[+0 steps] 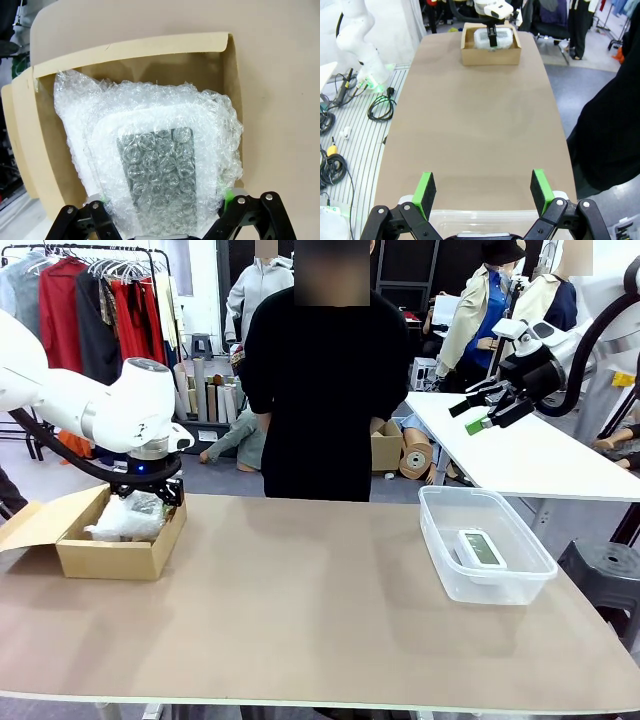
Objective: Separate and place wrapped and unwrapped clocks.
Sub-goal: If the picked Digital clock is wrapped, place it in the Package Box ; if not, place it in the Organizing box.
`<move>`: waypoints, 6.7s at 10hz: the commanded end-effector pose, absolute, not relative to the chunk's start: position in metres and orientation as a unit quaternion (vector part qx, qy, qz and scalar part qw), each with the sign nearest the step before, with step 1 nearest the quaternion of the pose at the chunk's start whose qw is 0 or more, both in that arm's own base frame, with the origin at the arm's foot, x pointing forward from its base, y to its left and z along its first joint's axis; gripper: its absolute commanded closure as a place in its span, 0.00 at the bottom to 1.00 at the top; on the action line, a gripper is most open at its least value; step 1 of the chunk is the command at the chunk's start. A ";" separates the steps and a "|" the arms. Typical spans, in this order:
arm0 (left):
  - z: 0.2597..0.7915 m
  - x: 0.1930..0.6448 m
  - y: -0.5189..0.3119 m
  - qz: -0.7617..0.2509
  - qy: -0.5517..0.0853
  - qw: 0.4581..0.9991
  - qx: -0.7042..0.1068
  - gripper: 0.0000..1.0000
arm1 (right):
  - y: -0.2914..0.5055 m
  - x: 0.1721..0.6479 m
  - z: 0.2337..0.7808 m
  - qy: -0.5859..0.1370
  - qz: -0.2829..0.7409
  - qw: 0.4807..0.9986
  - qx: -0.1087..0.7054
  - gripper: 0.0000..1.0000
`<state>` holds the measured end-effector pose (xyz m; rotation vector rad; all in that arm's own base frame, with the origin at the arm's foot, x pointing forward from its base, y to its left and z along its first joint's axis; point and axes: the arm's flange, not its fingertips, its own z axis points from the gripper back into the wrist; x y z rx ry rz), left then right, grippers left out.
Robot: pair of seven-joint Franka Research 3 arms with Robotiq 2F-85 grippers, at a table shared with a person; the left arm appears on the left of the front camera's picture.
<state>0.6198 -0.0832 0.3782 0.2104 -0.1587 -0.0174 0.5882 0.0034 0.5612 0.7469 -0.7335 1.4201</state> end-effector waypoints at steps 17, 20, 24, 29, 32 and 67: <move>0.362 0.634 -0.088 -0.030 -0.084 0.991 0.096 1.00 | 0.005 0.587 0.563 -0.324 0.621 0.634 0.329 0.00; 0.356 0.637 -0.081 -0.026 -0.080 0.993 0.088 1.00 | 0.005 0.587 0.563 -0.324 0.621 0.634 0.329 0.00; 0.350 0.640 -0.076 -0.023 -0.073 0.994 0.084 0.96 | 0.005 0.587 0.563 -0.324 0.621 0.634 0.329 0.00; 0.352 0.641 -0.073 -0.019 -0.076 0.994 0.081 0.00 | 0.005 0.587 0.563 -0.324 0.621 0.634 0.329 0.00; 0.352 0.641 -0.073 -0.018 -0.076 0.994 0.081 0.00 | 0.005 0.587 0.563 -0.324 0.621 0.634 0.329 0.00; 0.515 0.590 -0.068 -0.428 -0.168 0.866 -0.198 0.00 | 0.005 0.587 0.563 -0.324 0.621 0.634 0.329 0.00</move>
